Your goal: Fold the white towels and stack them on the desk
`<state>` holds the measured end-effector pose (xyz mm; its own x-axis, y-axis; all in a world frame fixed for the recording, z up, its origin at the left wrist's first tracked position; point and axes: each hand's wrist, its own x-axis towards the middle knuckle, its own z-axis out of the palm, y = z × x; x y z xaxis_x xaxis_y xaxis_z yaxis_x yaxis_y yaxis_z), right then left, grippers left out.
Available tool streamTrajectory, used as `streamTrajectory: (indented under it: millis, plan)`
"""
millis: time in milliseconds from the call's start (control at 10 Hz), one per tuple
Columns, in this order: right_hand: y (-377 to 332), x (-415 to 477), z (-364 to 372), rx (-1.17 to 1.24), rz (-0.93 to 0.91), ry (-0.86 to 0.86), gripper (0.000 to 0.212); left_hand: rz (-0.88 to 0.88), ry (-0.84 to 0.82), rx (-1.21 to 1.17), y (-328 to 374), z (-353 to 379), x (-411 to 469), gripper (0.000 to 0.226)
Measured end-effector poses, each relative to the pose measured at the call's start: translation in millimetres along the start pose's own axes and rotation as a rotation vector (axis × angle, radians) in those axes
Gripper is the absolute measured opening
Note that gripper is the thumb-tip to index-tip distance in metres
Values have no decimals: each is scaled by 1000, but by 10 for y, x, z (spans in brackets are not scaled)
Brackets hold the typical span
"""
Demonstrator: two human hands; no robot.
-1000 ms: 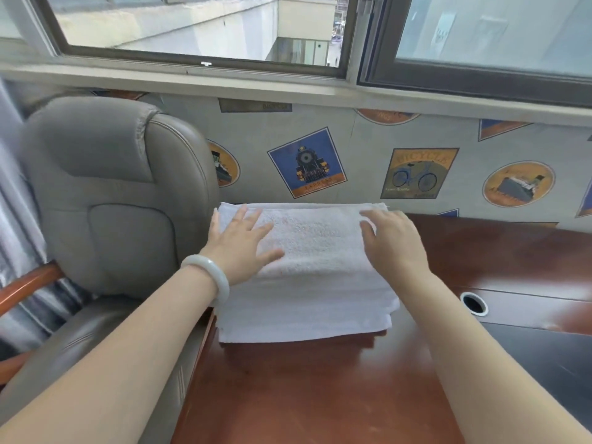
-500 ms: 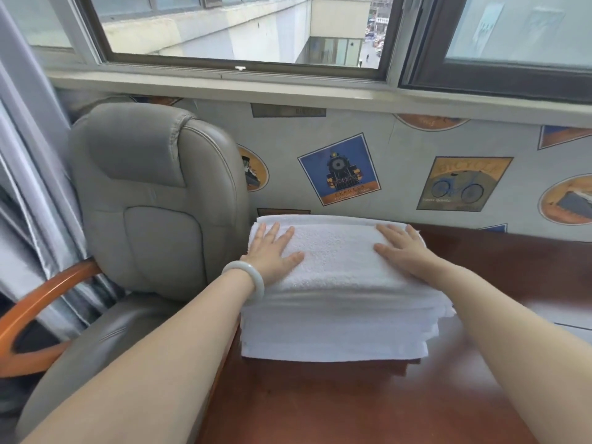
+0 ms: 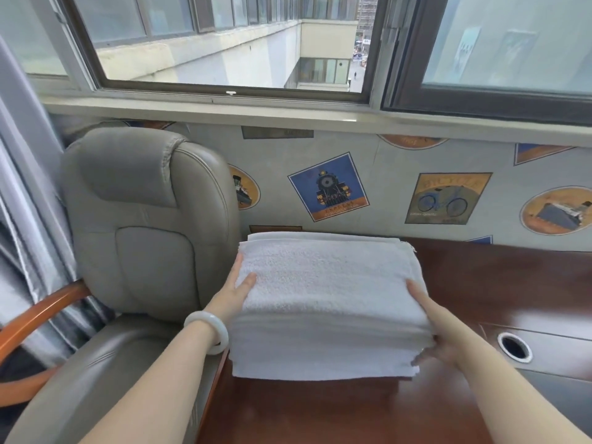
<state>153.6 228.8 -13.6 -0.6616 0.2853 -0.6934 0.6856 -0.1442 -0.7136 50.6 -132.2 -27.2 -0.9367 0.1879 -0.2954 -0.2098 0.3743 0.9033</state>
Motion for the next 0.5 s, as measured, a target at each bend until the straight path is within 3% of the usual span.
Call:
streamTrajectory:
  millis: [300, 400, 500]
  plan:
    - [15, -188, 118, 27, 21, 80, 86, -43, -97, 191, 79, -234, 162, 67]
    - [-184, -244, 195, -98, -115, 223, 79, -50, -78, 294, 174, -296, 88, 68]
    - [-380, -391, 314, -204, -321, 528, 73, -4, -3, 423, 303, -317, 14, 67]
